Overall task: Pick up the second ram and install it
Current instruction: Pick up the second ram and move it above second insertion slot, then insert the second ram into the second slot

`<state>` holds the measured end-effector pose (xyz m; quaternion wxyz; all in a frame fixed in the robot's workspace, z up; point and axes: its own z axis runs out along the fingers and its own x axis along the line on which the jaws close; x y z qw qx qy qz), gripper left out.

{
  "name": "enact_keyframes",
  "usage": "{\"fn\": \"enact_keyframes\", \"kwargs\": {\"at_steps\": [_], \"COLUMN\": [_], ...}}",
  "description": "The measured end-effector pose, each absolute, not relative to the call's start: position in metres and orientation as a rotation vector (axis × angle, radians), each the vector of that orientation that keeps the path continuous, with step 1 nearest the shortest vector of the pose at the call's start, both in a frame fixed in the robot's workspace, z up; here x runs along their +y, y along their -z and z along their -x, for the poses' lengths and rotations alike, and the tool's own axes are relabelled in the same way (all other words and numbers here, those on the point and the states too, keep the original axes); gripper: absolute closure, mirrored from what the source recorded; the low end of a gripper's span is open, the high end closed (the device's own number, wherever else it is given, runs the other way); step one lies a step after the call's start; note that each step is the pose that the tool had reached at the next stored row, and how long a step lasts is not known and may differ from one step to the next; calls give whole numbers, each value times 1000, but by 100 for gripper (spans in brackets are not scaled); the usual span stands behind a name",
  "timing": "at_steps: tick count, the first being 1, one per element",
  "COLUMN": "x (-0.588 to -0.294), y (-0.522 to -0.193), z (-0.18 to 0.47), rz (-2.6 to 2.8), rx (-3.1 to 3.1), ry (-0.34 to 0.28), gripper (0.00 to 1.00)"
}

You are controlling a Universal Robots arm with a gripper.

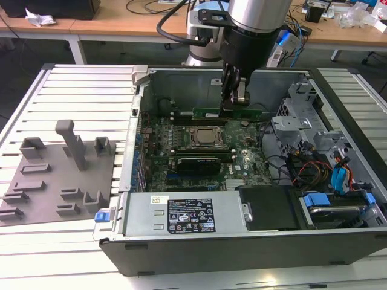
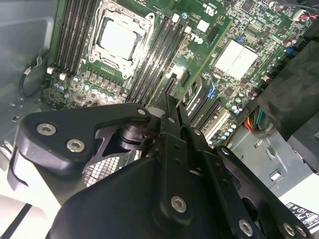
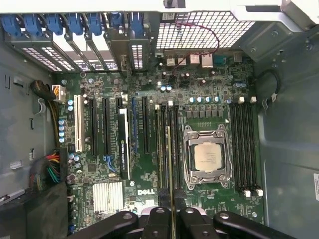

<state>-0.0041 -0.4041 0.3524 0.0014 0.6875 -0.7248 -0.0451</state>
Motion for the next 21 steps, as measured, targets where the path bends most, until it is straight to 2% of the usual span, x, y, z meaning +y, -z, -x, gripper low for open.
{"fn": "enact_keyframes", "kwargs": {"at_steps": [21], "x": [-404], "y": [-336], "z": [4], "rz": [-2158], "rx": [-2275], "ry": [142], "gripper": [86]}}
